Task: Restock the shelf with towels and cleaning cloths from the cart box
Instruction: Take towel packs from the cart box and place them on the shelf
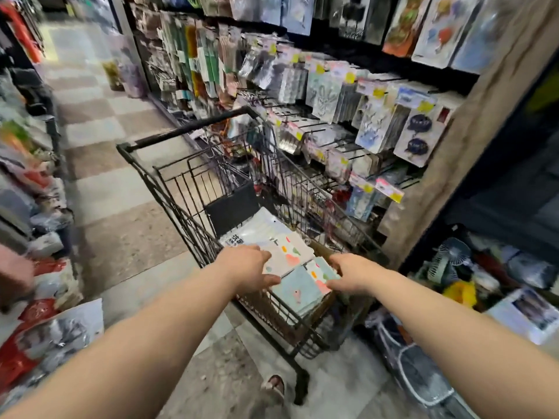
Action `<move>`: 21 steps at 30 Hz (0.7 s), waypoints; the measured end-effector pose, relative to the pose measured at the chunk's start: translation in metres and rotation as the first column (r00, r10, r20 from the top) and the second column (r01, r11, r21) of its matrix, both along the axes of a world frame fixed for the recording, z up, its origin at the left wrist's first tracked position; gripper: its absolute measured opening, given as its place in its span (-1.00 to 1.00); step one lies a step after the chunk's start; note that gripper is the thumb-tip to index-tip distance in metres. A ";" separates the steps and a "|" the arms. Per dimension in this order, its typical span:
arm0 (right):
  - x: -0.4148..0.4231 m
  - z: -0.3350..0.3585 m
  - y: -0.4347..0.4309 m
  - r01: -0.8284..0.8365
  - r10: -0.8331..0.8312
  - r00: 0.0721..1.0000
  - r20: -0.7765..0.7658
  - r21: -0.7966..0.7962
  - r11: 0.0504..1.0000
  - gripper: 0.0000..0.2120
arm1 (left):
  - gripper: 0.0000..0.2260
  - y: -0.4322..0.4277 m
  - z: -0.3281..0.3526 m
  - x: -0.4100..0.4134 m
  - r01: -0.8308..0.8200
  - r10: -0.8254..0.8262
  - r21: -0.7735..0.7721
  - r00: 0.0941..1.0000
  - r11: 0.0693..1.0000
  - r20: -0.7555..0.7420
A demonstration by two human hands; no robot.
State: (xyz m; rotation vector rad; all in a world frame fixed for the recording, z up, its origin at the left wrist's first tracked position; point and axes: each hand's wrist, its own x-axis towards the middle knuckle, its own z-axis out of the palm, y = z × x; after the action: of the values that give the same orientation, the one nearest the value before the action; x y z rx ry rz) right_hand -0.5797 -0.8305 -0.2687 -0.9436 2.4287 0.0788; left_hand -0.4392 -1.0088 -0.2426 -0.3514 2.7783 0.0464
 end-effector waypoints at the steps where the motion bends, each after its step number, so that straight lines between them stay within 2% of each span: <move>1: -0.009 -0.005 -0.010 0.010 -0.010 1.000 0.003 -0.009 1.000 -0.34 | -0.40 -0.010 -0.003 -0.010 0.003 -0.003 -0.004 1.000 1.000 0.009; 6: -0.054 -0.031 -0.067 0.055 -0.051 0.994 0.096 -0.038 0.998 -0.39 | -0.40 -0.072 -0.014 -0.063 0.013 -0.009 -0.039 0.994 0.999 0.105; 11: -0.097 -0.049 -0.112 0.076 -0.073 0.982 0.174 -0.011 0.997 -0.34 | -0.41 -0.125 -0.026 -0.115 -0.009 0.015 -0.035 0.984 0.999 0.177; 21: -0.145 -0.092 -0.134 0.189 -0.203 0.945 0.257 0.079 0.979 -0.36 | -0.43 -0.172 -0.086 -0.188 0.011 -0.035 0.083 0.956 0.996 0.292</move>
State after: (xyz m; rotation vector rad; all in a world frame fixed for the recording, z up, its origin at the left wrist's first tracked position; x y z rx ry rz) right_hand -0.7251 -0.9646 -0.3610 -0.6390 2.2461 -0.0502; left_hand -0.6269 -1.1806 -0.3282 -0.2802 2.4779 0.0929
